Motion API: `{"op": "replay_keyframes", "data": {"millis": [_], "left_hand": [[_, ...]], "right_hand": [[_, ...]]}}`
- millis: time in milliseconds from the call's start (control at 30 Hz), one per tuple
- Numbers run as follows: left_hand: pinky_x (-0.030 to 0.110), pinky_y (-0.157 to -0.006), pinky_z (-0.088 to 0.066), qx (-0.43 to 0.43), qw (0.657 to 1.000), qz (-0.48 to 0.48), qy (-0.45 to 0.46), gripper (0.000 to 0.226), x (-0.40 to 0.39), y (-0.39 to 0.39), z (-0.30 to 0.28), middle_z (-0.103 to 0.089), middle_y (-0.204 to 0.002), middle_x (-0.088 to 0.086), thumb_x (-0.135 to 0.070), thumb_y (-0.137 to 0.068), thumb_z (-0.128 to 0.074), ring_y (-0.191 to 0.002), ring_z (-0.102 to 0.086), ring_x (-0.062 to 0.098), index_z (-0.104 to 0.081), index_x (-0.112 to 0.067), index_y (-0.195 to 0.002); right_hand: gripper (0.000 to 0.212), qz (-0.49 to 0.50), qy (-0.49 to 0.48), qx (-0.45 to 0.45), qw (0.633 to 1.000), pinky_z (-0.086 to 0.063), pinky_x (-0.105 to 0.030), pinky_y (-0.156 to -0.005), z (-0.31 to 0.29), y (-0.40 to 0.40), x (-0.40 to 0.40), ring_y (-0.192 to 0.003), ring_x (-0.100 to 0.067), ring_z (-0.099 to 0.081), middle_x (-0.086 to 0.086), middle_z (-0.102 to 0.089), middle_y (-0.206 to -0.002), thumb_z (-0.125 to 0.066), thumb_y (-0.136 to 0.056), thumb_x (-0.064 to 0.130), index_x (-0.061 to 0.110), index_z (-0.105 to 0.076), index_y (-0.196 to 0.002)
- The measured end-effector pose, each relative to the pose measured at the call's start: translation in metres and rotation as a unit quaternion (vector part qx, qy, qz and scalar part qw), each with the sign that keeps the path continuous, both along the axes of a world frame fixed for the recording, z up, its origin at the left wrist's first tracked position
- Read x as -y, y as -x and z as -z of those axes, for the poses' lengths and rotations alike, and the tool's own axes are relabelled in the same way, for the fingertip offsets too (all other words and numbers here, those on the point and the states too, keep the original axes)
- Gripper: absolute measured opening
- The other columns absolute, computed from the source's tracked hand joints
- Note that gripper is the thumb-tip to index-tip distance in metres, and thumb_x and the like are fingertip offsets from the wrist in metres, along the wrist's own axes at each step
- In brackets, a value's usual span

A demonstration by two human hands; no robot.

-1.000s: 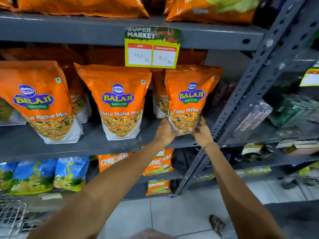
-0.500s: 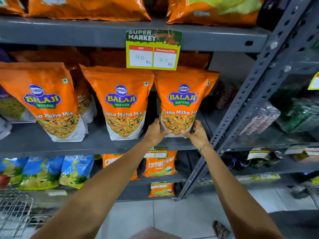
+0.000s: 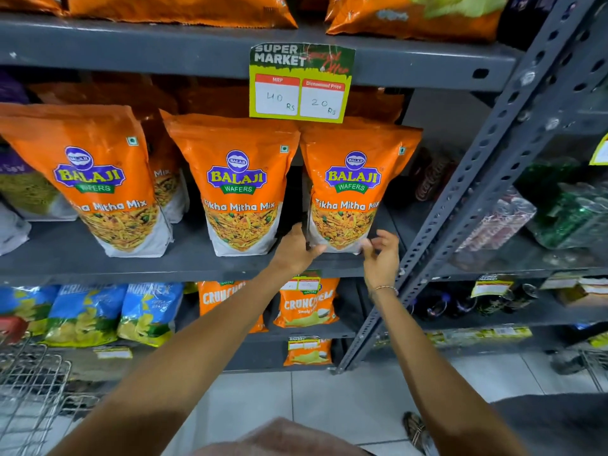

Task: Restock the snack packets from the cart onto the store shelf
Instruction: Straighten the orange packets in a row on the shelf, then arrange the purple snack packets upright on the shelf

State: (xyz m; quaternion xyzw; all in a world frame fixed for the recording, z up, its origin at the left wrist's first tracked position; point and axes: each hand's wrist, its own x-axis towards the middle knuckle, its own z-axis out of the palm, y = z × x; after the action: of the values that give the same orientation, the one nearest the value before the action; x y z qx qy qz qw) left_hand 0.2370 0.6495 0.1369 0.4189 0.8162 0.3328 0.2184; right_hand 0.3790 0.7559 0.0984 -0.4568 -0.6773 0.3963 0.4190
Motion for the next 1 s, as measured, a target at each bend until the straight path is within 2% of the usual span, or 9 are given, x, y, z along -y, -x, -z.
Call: {"op": "replay_keyframes", "data": {"millis": [167,300,367,433,533,667,833,900,1000], "left_hand": [[0.003,-0.062,-0.043,0.022,0.999,-0.002,-0.048,0.025,0.061,0.031,-0.014,-0.072,-0.099,0.011,-0.020,-0.089,-0.059,-0.084,-0.062,0.014,-0.069,0.001,-0.097],[0.023,-0.072,-0.050,-0.004,0.995,-0.087,-0.038,0.017,0.133,0.091,-0.016,-0.074,-0.090,0.007,-0.021,-0.084,-0.066,-0.070,-0.062,-0.005,-0.072,-0.006,-0.090],[0.012,-0.066,-0.046,-0.019,0.990,-0.136,-0.037,0.012,0.173,0.123,-0.020,-0.072,-0.082,0.009,-0.013,-0.082,-0.066,-0.060,-0.058,-0.013,-0.072,-0.004,-0.087],[0.009,-0.064,-0.045,-0.012,0.983,-0.182,-0.032,0.014,0.215,0.154,-0.028,-0.069,-0.079,0.007,-0.015,-0.081,-0.065,-0.070,-0.064,0.000,-0.071,-0.004,-0.086],[0.035,-0.079,-0.053,-0.018,0.973,-0.228,-0.027,0.037,0.279,0.207,-0.032,-0.075,-0.083,0.015,-0.043,-0.063,-0.056,-0.085,-0.070,0.028,-0.072,-0.012,-0.078],[0.036,-0.074,-0.052,-0.023,0.951,-0.305,-0.040,0.022,0.353,0.277,-0.036,-0.073,-0.090,0.023,-0.026,-0.076,-0.069,-0.079,-0.072,0.019,-0.070,-0.006,-0.083],[0.042,-0.081,-0.048,-0.066,0.917,-0.381,-0.097,0.048,0.414,0.368,-0.035,-0.064,-0.104,0.029,-0.031,-0.080,-0.068,-0.097,-0.063,0.040,-0.055,0.006,-0.107],[0.042,-0.084,-0.049,-0.021,0.927,-0.364,-0.090,0.067,0.425,0.404,-0.027,-0.062,-0.108,0.031,-0.040,-0.067,-0.072,-0.102,-0.062,0.042,-0.052,0.008,-0.110],[0.044,-0.108,-0.039,0.080,0.938,-0.335,-0.035,0.115,0.434,0.446,-0.006,-0.041,-0.143,0.021,-0.054,-0.048,-0.081,-0.130,-0.043,0.037,-0.031,-0.006,-0.139]], "right_hand": [[0.013,-0.120,-0.084,0.001,0.989,-0.037,-0.024,-0.066,0.001,0.045,0.064,-0.075,-0.015,-0.053,-0.004,-0.059,-0.083,-0.047,-0.093,0.017,0.009,-0.057,-0.088],[0.012,-0.293,-0.106,0.058,0.949,-0.044,-0.029,-0.064,-0.013,0.109,0.120,-0.069,-0.018,-0.062,-0.007,-0.069,-0.075,-0.051,-0.092,0.020,0.012,-0.060,-0.090],[0.013,-0.370,-0.108,0.082,0.919,-0.047,-0.030,-0.066,-0.019,0.146,0.148,-0.066,-0.017,-0.063,-0.006,-0.069,-0.070,-0.050,-0.092,0.021,0.013,-0.060,-0.091],[0.017,-0.424,-0.122,0.086,0.893,-0.049,-0.032,-0.066,-0.026,0.183,0.178,-0.064,-0.018,-0.064,-0.005,-0.068,-0.066,-0.046,-0.093,0.025,0.014,-0.059,-0.087],[0.025,-0.481,-0.136,0.088,0.862,-0.050,-0.035,-0.065,-0.036,0.239,0.226,-0.063,-0.020,-0.064,-0.002,-0.067,-0.063,-0.045,-0.092,0.029,0.016,-0.059,-0.076],[0.014,-0.545,-0.085,0.128,0.824,-0.049,-0.032,-0.076,-0.039,0.318,0.286,-0.077,-0.019,-0.063,-0.015,-0.072,-0.089,-0.054,-0.089,0.018,0.007,-0.062,-0.093],[0.053,-0.519,0.032,0.160,0.839,-0.044,-0.033,-0.095,-0.036,0.411,0.329,-0.116,-0.023,-0.051,-0.011,-0.049,-0.132,-0.062,-0.085,0.021,0.009,-0.039,-0.131],[0.062,-0.493,0.068,0.155,0.853,-0.042,-0.040,-0.103,-0.037,0.440,0.341,-0.123,-0.027,-0.047,-0.015,-0.044,-0.136,-0.065,-0.083,0.020,0.004,-0.033,-0.134],[0.072,-0.477,0.063,0.171,0.860,-0.040,-0.048,-0.105,-0.030,0.473,0.352,-0.119,-0.025,-0.049,-0.011,-0.051,-0.129,-0.073,-0.071,0.034,0.004,-0.039,-0.127]]}}
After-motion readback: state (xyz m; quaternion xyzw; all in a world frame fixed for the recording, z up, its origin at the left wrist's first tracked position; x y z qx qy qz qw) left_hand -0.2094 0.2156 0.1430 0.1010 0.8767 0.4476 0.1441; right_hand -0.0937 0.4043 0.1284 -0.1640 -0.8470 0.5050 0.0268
